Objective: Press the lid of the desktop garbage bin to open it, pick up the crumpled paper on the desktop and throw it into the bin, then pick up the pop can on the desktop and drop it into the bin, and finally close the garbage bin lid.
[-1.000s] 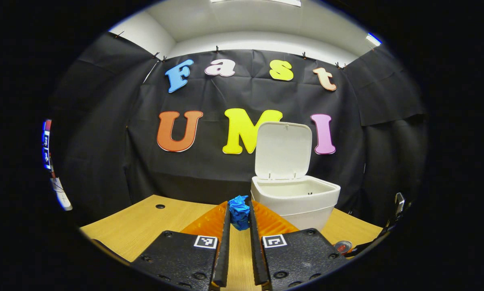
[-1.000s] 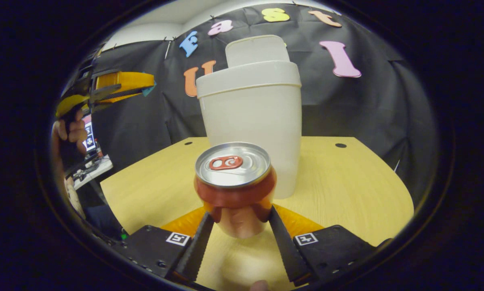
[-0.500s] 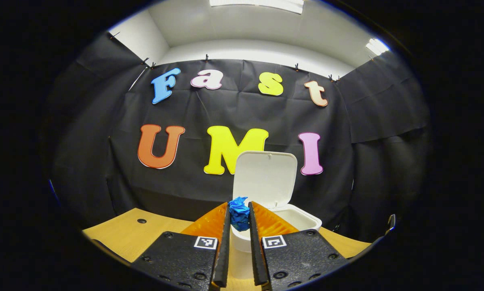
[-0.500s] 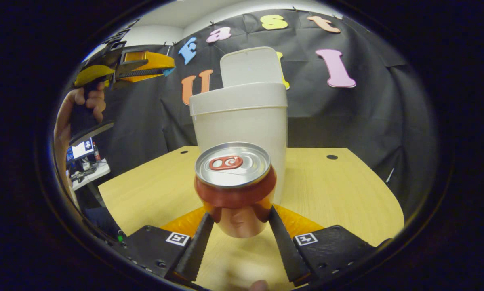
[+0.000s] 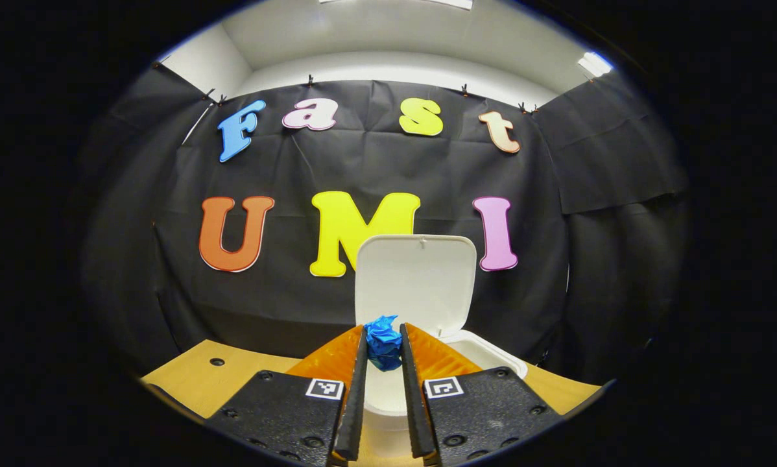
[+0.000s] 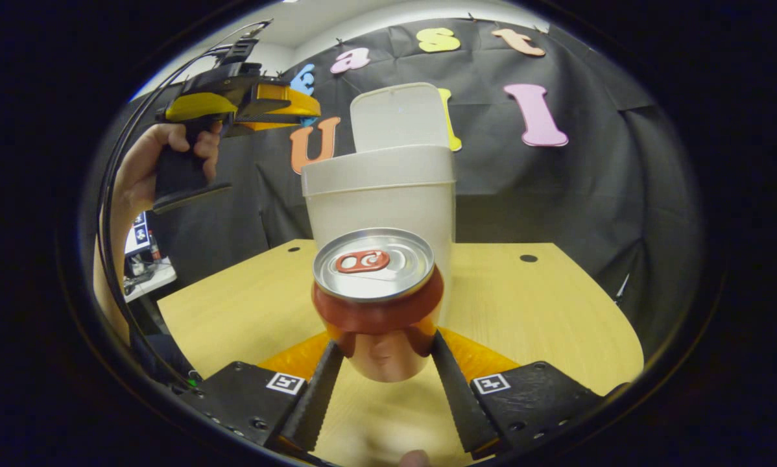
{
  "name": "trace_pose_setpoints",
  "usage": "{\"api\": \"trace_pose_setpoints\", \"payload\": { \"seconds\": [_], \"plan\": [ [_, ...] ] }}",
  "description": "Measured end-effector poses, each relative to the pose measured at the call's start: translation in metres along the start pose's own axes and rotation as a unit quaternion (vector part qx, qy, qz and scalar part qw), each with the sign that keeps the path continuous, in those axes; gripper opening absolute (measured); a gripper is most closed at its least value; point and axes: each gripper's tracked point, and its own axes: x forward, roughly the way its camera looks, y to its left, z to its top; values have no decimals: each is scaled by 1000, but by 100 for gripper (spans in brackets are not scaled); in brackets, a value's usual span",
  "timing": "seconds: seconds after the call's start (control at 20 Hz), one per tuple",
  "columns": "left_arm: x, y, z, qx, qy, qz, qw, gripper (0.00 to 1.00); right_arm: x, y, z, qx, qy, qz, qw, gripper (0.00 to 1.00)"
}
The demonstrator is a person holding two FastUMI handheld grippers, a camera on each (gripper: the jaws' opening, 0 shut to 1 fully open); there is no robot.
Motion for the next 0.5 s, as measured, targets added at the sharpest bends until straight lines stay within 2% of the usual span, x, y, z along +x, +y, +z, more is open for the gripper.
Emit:
{"api": "trace_pose_setpoints", "payload": {
  "seconds": [0.4,0.45,0.5],
  "plan": [
    [28,-13,-21,-7,26,-10,1000,31,-5,-14,12,-5,-13,-9,1000,78],
    [31,-13,-24,-7,29,-9,1000,26,-6,-14,12,-6,-14,-9,1000,78],
    [32,-14,-25,-7,29,-10,999,31,-6,-14,11,-10,-13,-9,1000,78]
  ]
}}
